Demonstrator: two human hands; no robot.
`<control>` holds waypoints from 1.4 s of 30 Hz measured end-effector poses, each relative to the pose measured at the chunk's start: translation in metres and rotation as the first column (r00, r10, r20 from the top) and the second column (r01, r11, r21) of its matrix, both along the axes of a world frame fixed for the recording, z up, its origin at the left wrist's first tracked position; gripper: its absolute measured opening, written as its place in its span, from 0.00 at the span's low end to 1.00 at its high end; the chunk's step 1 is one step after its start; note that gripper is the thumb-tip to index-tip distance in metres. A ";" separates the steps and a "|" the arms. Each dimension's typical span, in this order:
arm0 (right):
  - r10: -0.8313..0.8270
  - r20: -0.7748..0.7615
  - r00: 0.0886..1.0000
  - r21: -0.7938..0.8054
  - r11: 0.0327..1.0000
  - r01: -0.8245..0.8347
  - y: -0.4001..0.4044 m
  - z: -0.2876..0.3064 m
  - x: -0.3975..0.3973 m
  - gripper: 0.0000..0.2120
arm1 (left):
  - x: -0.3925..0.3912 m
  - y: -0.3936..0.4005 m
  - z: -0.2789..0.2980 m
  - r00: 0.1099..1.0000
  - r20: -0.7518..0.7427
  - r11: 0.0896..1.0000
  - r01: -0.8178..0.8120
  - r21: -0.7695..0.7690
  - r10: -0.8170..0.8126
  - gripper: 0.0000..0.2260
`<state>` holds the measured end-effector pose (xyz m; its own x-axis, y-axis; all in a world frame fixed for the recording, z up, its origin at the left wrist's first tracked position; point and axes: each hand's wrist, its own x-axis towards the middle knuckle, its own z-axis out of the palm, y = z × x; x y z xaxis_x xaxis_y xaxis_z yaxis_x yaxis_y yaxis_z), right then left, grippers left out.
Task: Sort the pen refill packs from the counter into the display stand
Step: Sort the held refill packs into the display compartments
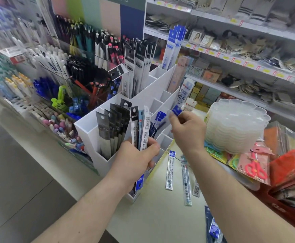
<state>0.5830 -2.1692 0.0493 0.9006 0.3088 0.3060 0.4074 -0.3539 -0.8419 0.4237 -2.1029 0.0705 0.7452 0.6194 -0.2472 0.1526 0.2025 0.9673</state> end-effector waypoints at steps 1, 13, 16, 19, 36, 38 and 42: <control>0.038 0.007 0.999 -0.066 0.997 -0.037 0.004 -0.006 -0.002 0.14 | -0.001 0.000 0.000 1.000 0.005 1.000 0.004 -0.001 -0.004 0.02; 0.077 -0.406 0.911 0.048 0.997 -0.063 -0.024 0.015 -0.022 0.02 | -0.003 -0.005 0.003 0.965 0.165 0.878 0.254 -0.406 -0.203 0.15; 0.233 -0.569 0.789 0.220 0.967 -0.127 -0.050 0.038 -0.048 0.05 | -0.002 -0.006 0.003 0.924 0.213 0.794 0.383 -0.472 -0.319 0.16; 0.384 -0.604 0.698 0.262 0.923 -0.282 -0.068 0.045 -0.070 0.05 | 0.000 -0.012 0.002 0.874 0.217 0.787 0.486 -0.379 -0.435 0.17; 0.214 -0.462 0.861 0.432 0.902 0.008 -0.117 0.030 -0.073 0.17 | 0.008 -0.021 -0.011 0.930 0.047 0.882 0.361 -0.303 -0.364 0.08; 0.229 -0.452 0.862 0.417 0.909 -0.023 -0.112 0.027 -0.077 0.15 | 0.006 -0.022 -0.009 0.930 0.037 0.894 0.362 -0.264 -0.366 0.08; 0.177 -0.308 0.935 0.291 0.953 -0.084 -0.094 0.022 -0.084 0.17 | 0.002 -0.021 -0.009 0.933 0.046 0.913 0.359 -0.196 -0.357 0.12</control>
<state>0.4993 -2.2633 0.0710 0.9214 0.3780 0.0900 0.1206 -0.0581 -0.9910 0.4255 -2.1238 0.0617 0.9106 0.2497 -0.3293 0.2424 0.3226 0.9150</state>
